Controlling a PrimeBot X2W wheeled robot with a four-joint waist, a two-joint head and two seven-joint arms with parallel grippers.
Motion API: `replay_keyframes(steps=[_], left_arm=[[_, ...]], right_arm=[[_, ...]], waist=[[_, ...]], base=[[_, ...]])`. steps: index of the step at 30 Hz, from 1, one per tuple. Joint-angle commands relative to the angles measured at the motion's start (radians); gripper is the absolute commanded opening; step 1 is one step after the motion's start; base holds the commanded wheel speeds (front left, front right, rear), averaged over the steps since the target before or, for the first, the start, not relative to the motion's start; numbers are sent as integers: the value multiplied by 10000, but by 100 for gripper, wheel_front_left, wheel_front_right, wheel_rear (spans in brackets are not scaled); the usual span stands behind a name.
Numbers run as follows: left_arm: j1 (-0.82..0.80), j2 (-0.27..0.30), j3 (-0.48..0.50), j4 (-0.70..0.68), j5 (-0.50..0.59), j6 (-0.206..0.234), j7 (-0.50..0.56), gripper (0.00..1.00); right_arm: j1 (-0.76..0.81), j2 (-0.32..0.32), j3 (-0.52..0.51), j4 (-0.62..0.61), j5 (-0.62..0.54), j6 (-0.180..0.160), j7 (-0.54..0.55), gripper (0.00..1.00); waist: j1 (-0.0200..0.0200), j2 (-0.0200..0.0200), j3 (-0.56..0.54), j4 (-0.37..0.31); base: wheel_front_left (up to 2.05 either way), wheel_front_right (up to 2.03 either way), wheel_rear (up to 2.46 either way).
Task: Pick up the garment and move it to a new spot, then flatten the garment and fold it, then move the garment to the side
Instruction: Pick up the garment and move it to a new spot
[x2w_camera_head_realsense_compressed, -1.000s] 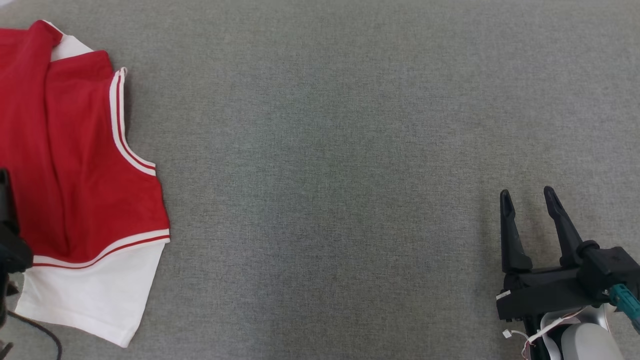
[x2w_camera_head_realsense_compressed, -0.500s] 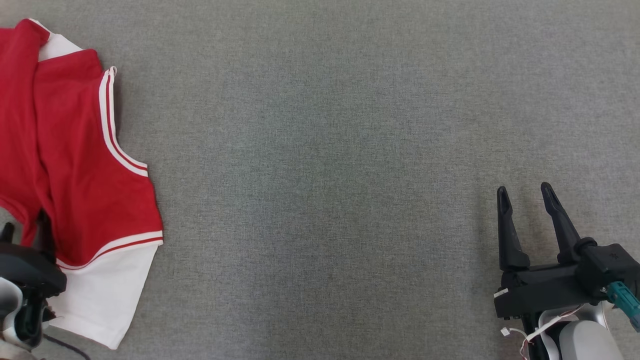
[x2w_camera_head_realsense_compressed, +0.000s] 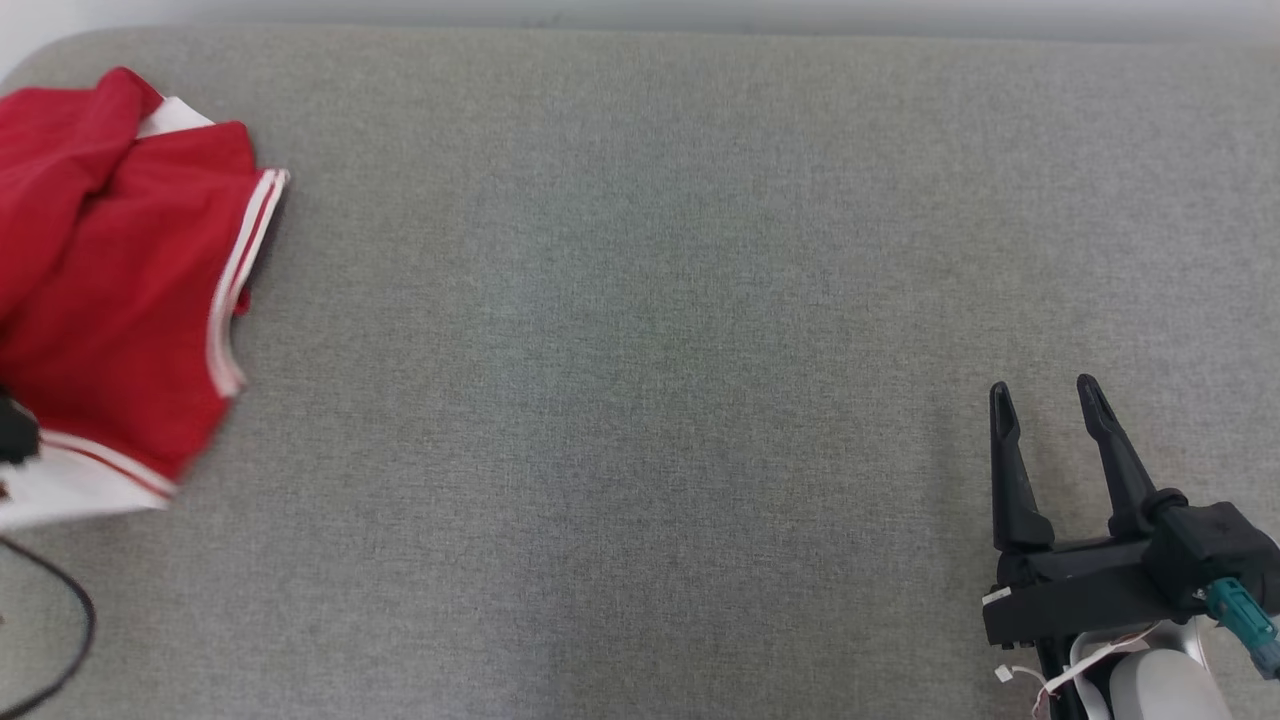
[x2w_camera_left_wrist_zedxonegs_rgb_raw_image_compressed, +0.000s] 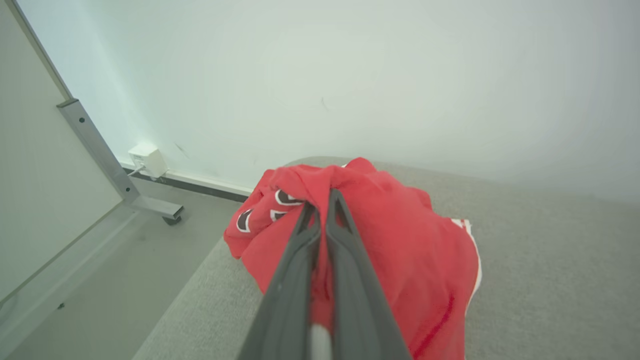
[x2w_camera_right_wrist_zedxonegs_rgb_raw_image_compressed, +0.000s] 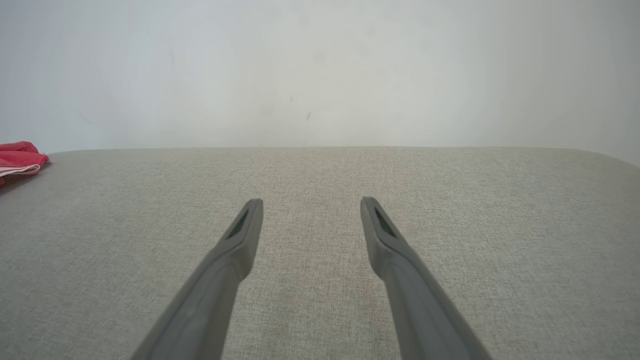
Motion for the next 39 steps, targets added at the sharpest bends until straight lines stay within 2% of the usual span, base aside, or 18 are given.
replay_keyframes(steps=[1,5,9,12,16,20,26,33,36,39], left_arm=[[-273,107,1,-205,97,74,-125,0],[-950,460,-205,-1219,556,320,-204,0],[-1920,795,-479,-2136,933,291,-6,0],[-2763,858,-806,-2734,1133,257,269,0],[-3681,616,-1409,-3561,1221,154,765,0],[-4350,188,-1987,-4190,1217,105,1122,0],[-4516,-895,-2865,-4646,1048,178,1484,0],[-3967,-2212,-3630,-4478,846,349,1246,0],[-3484,-2798,-3933,-4167,674,391,1044,0],[-2952,-3109,-4218,-3619,593,395,792,0]], right_arm=[[74,16,0,51,-2,-21,-84,100],[141,84,18,278,71,-21,-269,100],[196,137,-20,496,124,-21,-462,100],[164,158,26,688,217,-21,-559,100],[205,190,96,933,375,-21,-660,100],[140,209,187,1190,555,-21,-693,100],[144,212,318,1212,996,-21,-689,100],[267,212,399,1205,1198,-21,-689,100],[416,211,269,1175,1203,-21,-690,100],[424,215,277,1128,1218,-21,-690,100]], waist=[[0,0,-183,34],[0,0,-430,-78],[0,0,-594,-277],[0,0,-716,-498],[0,0,-914,-869],[0,0,-1133,-1361],[0,0,-1426,-2204],[0,0,-1688,-3073],[0,0,-1693,-3192],[0,0,-1635,-3224]], base=[[0,0,0],[0,0,0],[0,0,0],[0,0,0],[0,0,0],[0,0,0],[0,0,0],[0,0,0],[0,0,0],[0,0,0]])
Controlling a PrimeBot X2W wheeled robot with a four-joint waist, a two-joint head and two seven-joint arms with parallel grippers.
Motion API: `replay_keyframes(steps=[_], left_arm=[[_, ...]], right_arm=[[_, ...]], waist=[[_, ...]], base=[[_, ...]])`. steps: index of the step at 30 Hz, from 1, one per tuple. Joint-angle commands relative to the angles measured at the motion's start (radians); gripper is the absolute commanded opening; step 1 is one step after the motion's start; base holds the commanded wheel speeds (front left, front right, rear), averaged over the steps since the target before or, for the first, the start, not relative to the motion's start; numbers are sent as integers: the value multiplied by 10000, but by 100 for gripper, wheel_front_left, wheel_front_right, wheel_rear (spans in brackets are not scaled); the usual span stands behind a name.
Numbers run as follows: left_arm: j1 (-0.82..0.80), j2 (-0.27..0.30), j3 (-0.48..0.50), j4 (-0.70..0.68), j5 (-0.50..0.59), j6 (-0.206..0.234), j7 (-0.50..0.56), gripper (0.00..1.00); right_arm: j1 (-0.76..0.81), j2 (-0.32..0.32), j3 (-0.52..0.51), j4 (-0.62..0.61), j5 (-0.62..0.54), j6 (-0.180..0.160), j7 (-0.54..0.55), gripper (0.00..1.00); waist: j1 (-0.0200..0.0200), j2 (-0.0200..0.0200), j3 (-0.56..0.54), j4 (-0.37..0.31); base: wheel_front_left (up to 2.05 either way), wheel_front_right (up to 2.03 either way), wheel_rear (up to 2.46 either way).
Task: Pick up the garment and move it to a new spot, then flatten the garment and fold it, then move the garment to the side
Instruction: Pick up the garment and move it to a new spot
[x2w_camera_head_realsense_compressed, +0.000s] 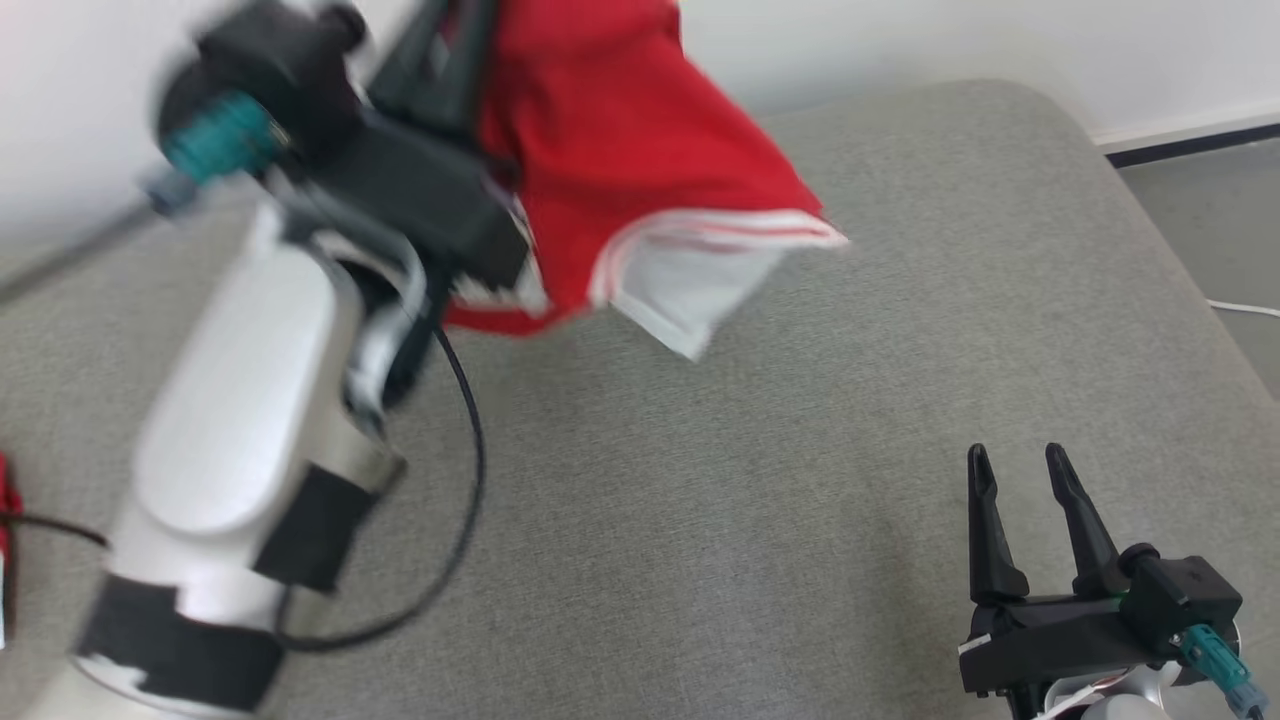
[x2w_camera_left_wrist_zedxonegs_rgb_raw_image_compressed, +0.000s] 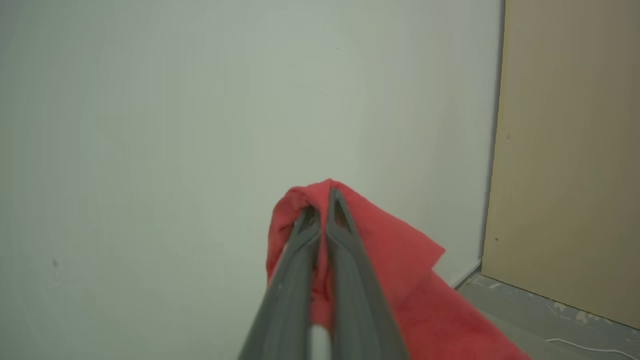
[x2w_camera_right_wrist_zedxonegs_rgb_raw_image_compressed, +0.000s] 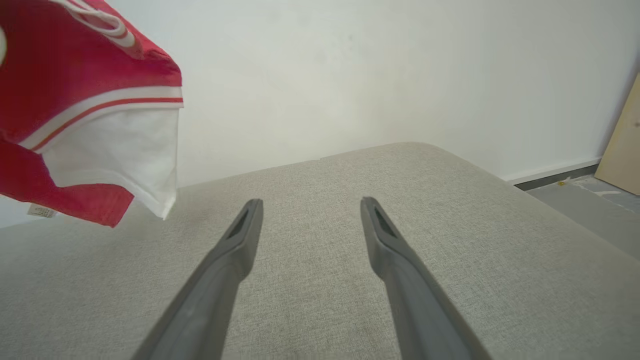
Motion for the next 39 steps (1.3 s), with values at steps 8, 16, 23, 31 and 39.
replay_keyframes(steps=[8,16,23,31,39], left_arm=[[2583,-534,-528,1923,-228,197,-1032,0],[3851,-779,-1128,3547,-193,-57,-1759,100],[3805,-465,-550,2580,315,66,-2326,100],[5832,386,993,49,960,339,-2326,100],[8029,880,2194,-1573,1358,849,-2329,100]], right_arm=[[-70,11,-46,-119,37,-21,-8,100],[-153,12,-28,-23,-86,-21,-9,100],[132,12,-114,-111,-305,-21,-9,100],[496,11,-36,-319,-537,-21,-7,100],[779,8,77,-272,-632,-21,-7,100]], waist=[[1,0,293,-45],[1,0,322,295],[1,0,-354,982],[1,0,-1138,1920],[1,0,-1562,2510]], base=[[0,0,0],[0,0,0],[0,0,0],[0,0,0],[0,0,0]])
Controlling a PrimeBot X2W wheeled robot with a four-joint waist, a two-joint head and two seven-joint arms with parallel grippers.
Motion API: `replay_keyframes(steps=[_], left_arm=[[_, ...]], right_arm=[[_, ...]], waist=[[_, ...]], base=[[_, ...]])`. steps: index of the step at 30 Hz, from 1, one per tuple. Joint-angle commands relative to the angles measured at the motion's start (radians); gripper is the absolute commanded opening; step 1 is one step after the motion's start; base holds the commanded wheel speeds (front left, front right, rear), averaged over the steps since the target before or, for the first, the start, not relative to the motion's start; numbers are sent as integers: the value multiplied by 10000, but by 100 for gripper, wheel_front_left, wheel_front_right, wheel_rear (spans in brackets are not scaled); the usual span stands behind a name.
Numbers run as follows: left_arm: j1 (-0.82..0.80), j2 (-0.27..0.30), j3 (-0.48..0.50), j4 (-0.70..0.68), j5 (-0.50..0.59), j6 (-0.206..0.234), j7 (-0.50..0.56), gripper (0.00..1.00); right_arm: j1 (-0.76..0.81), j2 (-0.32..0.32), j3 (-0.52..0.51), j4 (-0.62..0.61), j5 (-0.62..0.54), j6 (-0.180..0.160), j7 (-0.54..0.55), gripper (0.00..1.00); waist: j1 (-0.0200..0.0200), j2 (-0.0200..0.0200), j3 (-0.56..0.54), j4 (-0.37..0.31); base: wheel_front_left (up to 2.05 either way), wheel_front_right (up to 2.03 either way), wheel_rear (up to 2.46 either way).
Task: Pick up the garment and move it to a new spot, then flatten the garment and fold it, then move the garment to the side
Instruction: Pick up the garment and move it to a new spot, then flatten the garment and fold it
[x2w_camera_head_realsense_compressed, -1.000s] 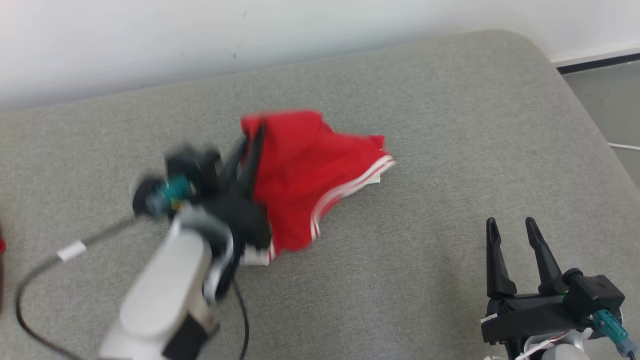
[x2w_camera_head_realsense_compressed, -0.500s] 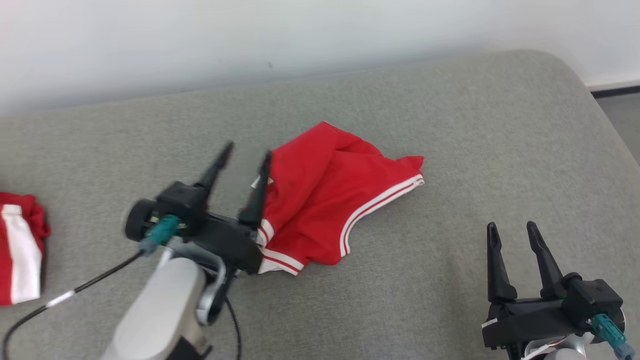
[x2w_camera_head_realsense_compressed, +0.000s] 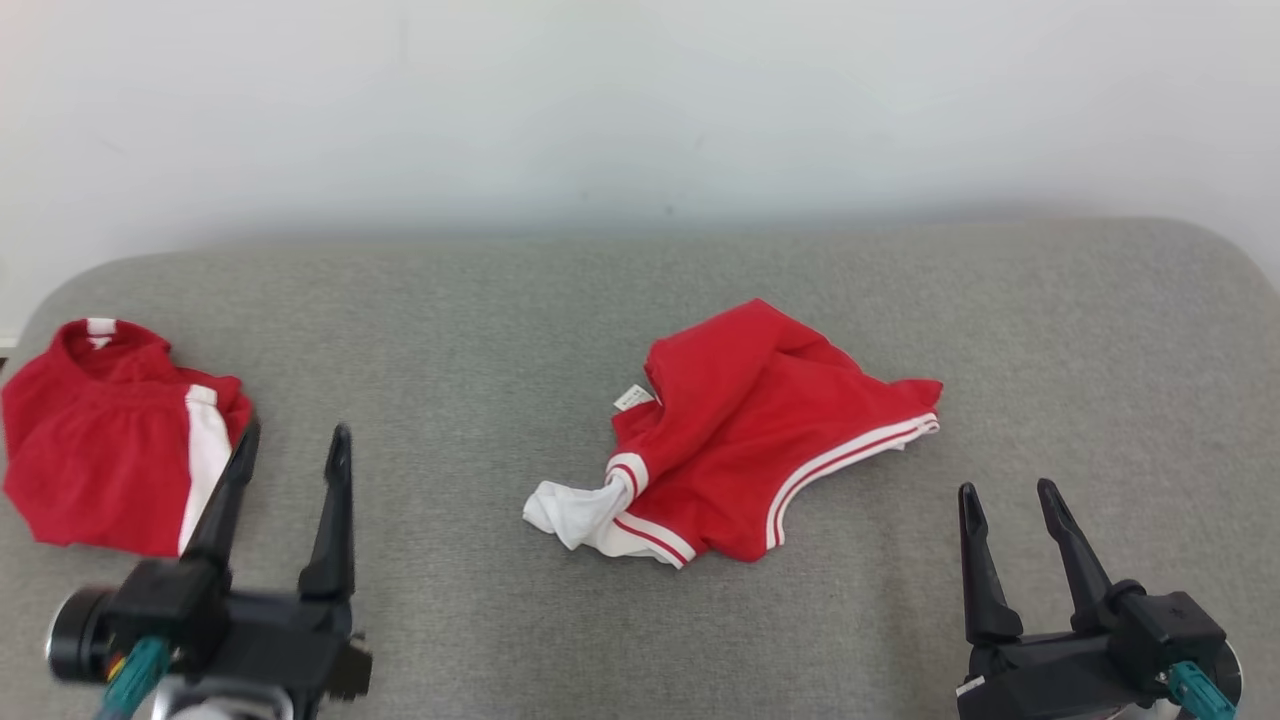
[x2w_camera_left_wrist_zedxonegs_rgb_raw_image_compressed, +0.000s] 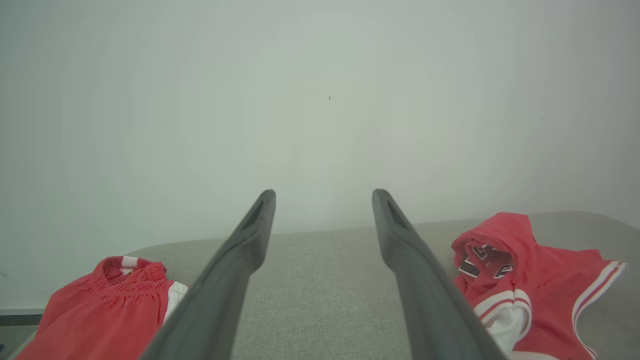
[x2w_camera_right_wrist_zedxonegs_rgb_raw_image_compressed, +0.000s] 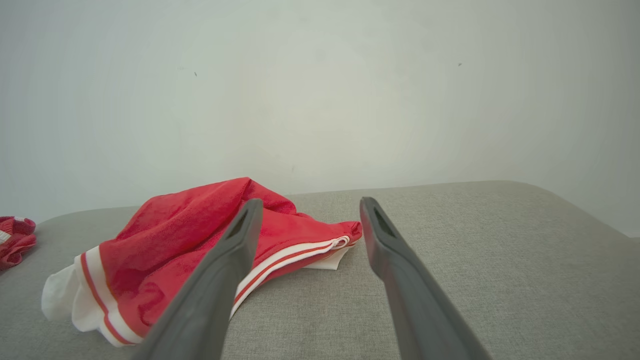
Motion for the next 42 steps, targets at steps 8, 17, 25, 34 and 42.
replay_keyframes(steps=[8,17,25,34,42], left_arm=[[1973,-333,880,-938,264,330,-32,100],[3105,-920,1461,-1089,515,27,-33,100],[3146,-1252,1593,-765,1017,-425,-33,100],[3150,-1536,1907,-595,1342,-690,-33,100],[3078,-1713,2086,-510,1546,-872,-34,100]], right_arm=[[362,-6,-39,175,-204,-21,-8,100],[716,-98,-91,233,-349,-21,75,100],[955,-78,-134,356,-275,-21,129,100],[913,-50,-121,529,-212,-21,105,100],[881,-34,-73,618,-163,-21,72,100]], waist=[[1,1,-504,471],[1,1,-597,518],[1,1,-554,580],[1,1,-499,480],[1,1,-441,373]], base=[[0,0,0],[0,0,0],[0,0,0],[0,0,0],[0,0,0]])
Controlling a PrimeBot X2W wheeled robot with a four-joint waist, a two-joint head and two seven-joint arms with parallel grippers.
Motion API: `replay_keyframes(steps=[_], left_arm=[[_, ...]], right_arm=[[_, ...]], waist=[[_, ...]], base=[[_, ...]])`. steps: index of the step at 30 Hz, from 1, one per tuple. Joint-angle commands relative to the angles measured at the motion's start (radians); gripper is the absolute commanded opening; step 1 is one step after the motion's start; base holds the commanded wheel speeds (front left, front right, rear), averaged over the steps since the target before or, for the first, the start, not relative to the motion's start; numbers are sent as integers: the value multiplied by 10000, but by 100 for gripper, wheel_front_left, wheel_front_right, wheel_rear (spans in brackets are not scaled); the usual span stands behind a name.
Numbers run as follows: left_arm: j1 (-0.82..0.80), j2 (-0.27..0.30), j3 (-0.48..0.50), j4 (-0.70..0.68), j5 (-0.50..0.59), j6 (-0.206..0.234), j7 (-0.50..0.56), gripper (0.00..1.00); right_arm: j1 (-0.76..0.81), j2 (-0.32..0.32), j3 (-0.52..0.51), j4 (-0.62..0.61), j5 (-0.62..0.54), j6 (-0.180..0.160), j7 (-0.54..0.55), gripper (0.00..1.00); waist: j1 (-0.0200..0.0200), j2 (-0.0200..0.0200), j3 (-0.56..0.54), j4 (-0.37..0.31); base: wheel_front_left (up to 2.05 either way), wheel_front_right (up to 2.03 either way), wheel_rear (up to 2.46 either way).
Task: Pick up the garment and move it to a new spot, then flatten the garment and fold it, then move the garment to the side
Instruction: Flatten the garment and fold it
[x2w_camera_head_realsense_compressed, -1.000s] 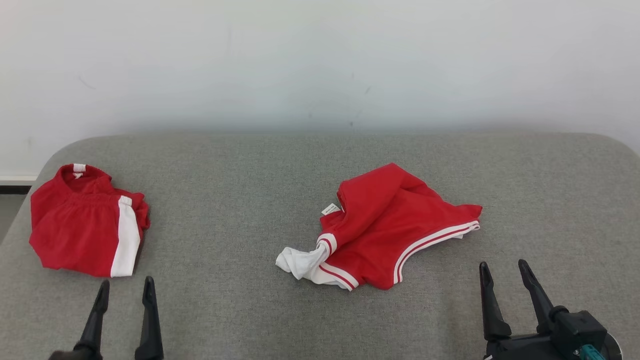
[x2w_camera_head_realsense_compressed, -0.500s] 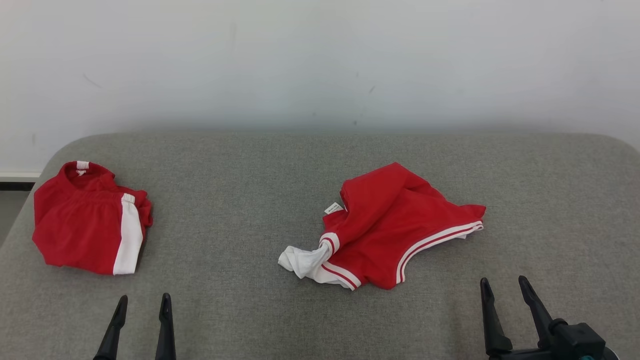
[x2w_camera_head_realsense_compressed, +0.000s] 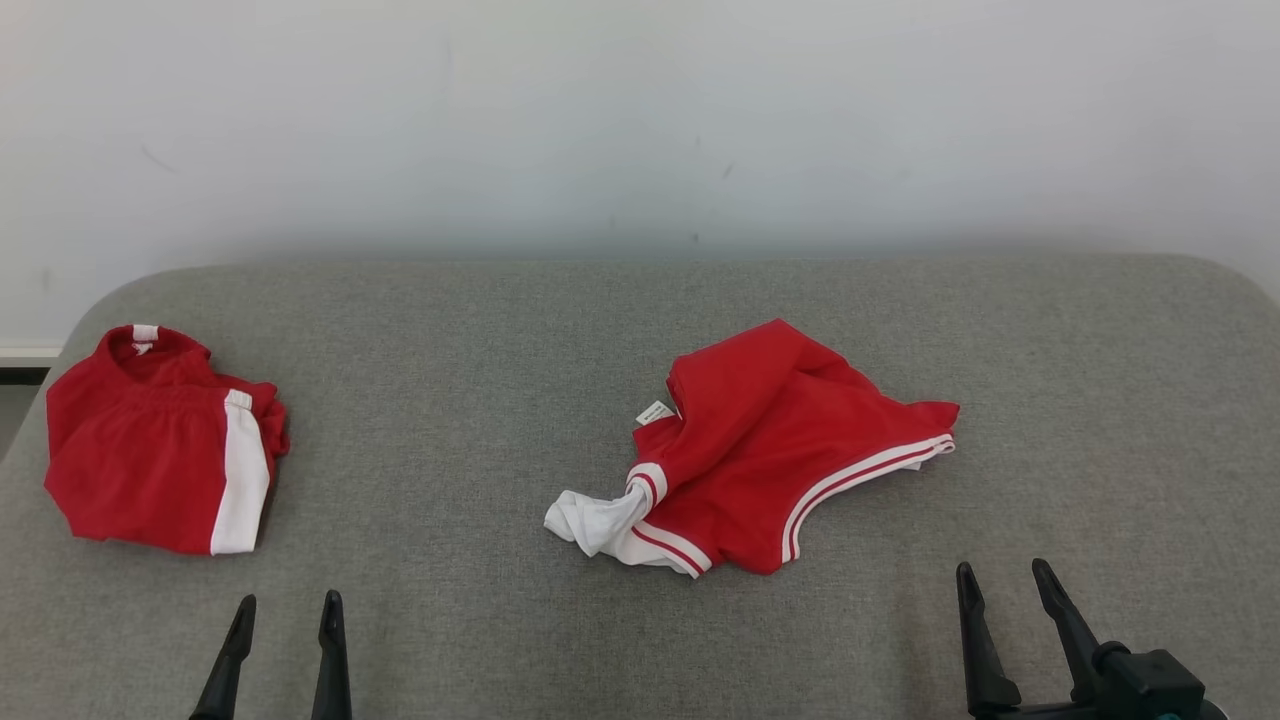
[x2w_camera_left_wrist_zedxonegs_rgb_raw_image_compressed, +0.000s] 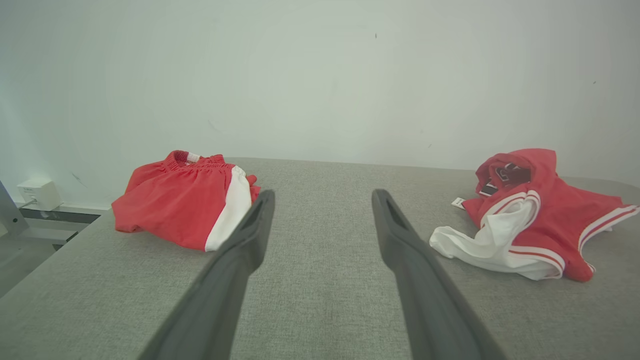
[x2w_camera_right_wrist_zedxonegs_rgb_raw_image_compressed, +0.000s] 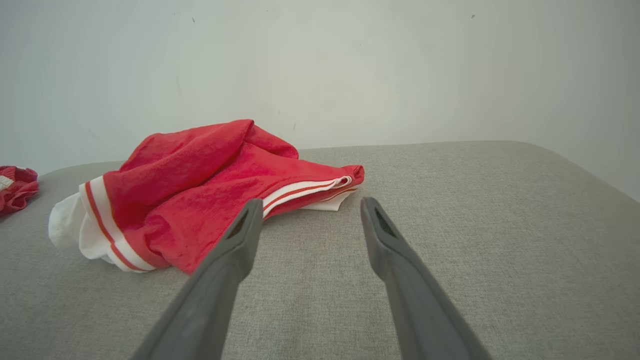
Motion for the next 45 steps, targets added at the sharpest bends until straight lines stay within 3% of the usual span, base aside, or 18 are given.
replay_keyframes(steps=[1,14,20,26,35,41,42,43,44,45], left_arm=[[24,-63,43,23,122,-46,-34,100],[-518,-87,-12,142,298,-260,-34,100],[-2334,115,-934,576,303,-392,-32,100],[-3811,326,-2463,1633,-174,-385,-32,100],[-4570,655,-4542,3308,-1237,-388,-34,100],[-4917,834,-4859,4312,-1516,-389,-34,100],[-4994,802,-4785,4447,-1612,-390,-34,49],[-5034,794,-4747,4574,-1660,-390,-34,7],[-5103,779,-4686,4665,-1706,-390,-34,0],[-5170,778,-4628,4753,-1738,-390,-34,0]], right_arm=[[8,-5,0,9,69,-21,-50,100],[-227,10,88,4,33,-21,-57,100],[-502,17,353,125,164,-21,-93,100],[-845,23,635,289,306,-22,-122,100],[-1258,20,765,434,480,-22,-141,100],[-1332,23,788,351,446,-22,-132,100],[-1316,23,780,344,431,-22,-132,100],[-1290,24,768,335,406,-22,-133,100],[-1263,25,771,315,391,-22,-131,100],[-1232,25,801,302,374,-22,-132,100]], waist=[[-1,0,6,-15],[-1,0,255,-175],[-1,0,780,-660],[-1,0,1328,-1268],[-1,0,1957,-1952],[-1,0,2035,-2134],[-1,0,2013,-2132],[-1,0,1975,-2122],[-1,0,1945,-2098],[-1,0,1909,-2063]], base=[[0,0,0],[0,0,0],[0,0,0],[0,0,0],[0,0,0],[0,0,0],[0,0,0],[0,0,0],[0,0,0],[0,0,0]])
